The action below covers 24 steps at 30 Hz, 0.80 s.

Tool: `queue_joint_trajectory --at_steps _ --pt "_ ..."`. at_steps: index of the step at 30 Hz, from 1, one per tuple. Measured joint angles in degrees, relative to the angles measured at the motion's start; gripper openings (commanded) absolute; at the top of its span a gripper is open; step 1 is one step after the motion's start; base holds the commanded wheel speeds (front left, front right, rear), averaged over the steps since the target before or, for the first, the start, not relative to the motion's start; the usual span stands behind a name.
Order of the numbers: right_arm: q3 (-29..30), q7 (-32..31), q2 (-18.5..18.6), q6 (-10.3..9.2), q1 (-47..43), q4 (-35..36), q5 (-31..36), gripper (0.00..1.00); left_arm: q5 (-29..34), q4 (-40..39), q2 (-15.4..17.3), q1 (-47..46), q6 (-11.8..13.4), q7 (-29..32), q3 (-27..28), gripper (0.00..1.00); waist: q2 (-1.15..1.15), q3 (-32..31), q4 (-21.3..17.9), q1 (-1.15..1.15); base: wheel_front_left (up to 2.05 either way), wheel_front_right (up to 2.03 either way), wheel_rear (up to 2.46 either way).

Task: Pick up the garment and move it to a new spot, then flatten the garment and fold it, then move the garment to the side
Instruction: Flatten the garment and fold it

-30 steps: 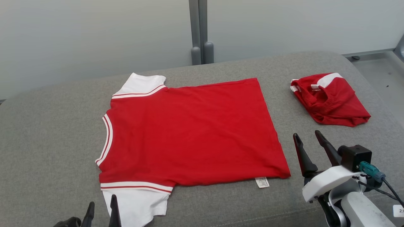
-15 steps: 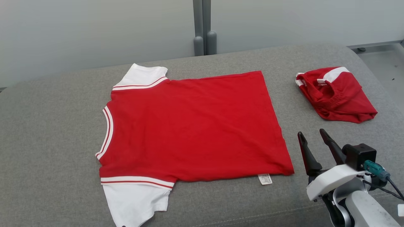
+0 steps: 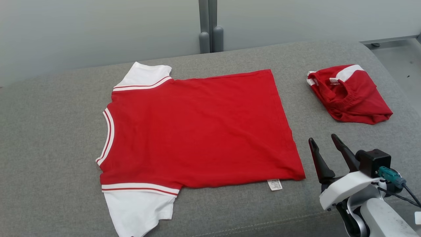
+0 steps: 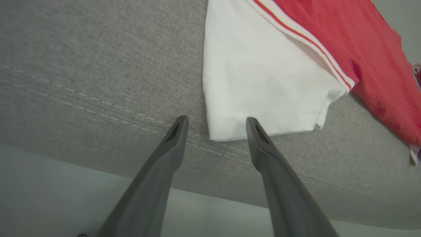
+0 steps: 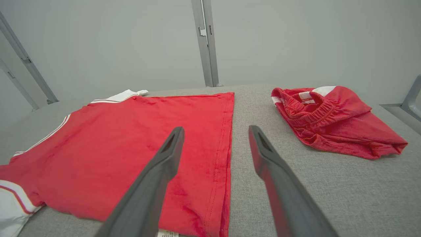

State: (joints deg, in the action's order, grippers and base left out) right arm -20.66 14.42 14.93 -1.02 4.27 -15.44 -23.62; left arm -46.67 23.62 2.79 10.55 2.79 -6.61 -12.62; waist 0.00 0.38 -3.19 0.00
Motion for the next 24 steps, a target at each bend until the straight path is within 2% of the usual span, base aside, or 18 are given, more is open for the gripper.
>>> queue_joint_trajectory --at_steps 4,7,9,11,13,14,18,24 --pt "0.23 0.00 0.01 -0.01 0.03 -0.11 0.00 1.00 -1.86 1.58 -0.02 -0.70 -0.22 0.02 -0.66 0.75 0.00 0.25 -0.41 0.00 0.00 0.00 0.00" --pt "0.26 0.00 0.00 -0.01 0.03 -0.13 0.00 1.00 -2.47 2.44 -0.02 -1.43 -0.23 0.00 -0.86 0.51 0.00 0.36 -0.57 0.00 0.00 0.00 0.00" --pt "0.38 0.00 0.00 -0.01 0.03 -0.18 0.00 1.00 -2.82 2.98 -0.02 -1.75 -0.24 -0.10 -1.04 0.46 0.00 0.47 -0.67 0.00 0.00 0.00 0.00" --pt "0.52 0.00 -0.01 -0.01 0.03 -0.20 0.00 1.00 -3.19 3.46 -0.02 -2.10 -0.25 -0.52 -1.35 0.33 0.00 0.58 -0.74 0.00 0.00 0.00 0.00" --pt "0.67 0.00 -0.02 -0.01 0.03 -0.23 0.00 1.00 -3.52 3.70 -0.02 -2.61 -0.34 -0.59 -1.83 0.04 0.00 0.71 -0.78 0.00 0.00 0.00 0.00" --pt "0.74 0.00 -0.05 -0.01 0.03 -0.31 -0.01 1.00 -3.60 3.70 -0.02 -2.98 -0.59 -0.81 -2.05 0.00 0.00 0.77 -0.79 0.00 0.00 0.00 0.00" --pt "1.15 0.00 -0.49 0.51 -0.03 -1.76 -1.09 1.00 -3.60 2.87 -0.05 -4.61 -1.09 -2.98 -1.92 0.00 0.00 1.19 -0.53 0.00 0.00 0.00 0.00" --pt "3.13 -1.38 -4.43 1.76 -2.24 -5.81 -8.68 1.00 -3.78 -0.49 -0.11 -6.45 -2.56 -5.23 -0.91 0.00 0.00 1.80 0.77 0.00 0.00 0.00 0.00"
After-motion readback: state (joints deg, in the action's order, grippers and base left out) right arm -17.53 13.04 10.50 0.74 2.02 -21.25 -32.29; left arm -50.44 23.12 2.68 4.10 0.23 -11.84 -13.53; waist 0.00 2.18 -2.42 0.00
